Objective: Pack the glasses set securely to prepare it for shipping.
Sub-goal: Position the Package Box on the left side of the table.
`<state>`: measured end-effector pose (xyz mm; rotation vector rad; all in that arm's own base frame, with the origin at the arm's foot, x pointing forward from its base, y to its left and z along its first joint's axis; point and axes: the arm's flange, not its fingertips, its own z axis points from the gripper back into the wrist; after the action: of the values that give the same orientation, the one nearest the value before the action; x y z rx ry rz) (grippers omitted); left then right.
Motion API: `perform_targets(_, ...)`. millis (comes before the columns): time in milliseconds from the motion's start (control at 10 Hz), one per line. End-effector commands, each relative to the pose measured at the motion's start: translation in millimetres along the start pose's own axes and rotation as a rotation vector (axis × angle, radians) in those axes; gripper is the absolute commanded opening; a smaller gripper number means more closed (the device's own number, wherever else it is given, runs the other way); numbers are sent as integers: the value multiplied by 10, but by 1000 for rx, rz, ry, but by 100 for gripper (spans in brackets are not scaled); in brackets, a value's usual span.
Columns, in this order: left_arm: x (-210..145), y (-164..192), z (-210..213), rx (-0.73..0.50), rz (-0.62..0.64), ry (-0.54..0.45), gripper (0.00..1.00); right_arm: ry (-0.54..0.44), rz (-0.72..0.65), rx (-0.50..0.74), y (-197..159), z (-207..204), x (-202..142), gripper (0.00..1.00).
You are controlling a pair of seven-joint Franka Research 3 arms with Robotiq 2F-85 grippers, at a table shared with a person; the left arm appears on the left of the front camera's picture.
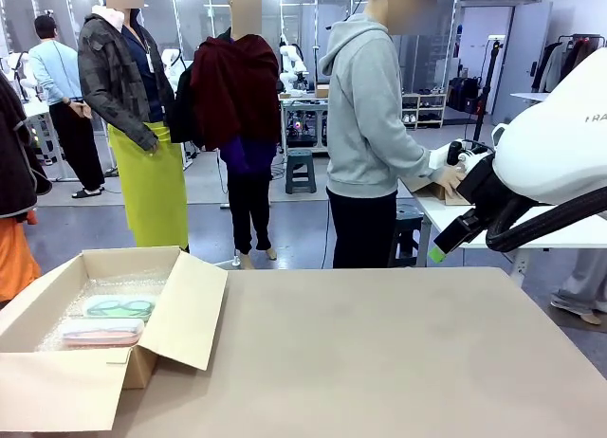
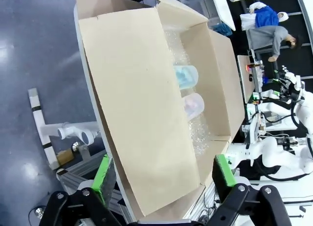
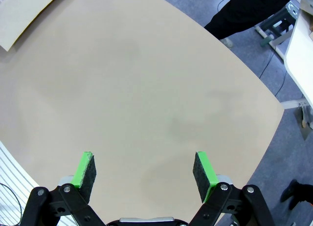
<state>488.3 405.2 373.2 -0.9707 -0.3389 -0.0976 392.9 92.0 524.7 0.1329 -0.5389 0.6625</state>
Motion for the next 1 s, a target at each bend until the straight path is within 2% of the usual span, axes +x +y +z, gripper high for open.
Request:
perform_targets(0,-20,37,-5,2,19,2,100,8,-8,-7,25,4,10,100)
perform_targets(800,-16,52,-36,-6,9,4,100,8,-8,-7,25,4,10,100)
perform_targets(900,280,-290,3,12,-130,13,100,8,-8,-7,25,4,10,100)
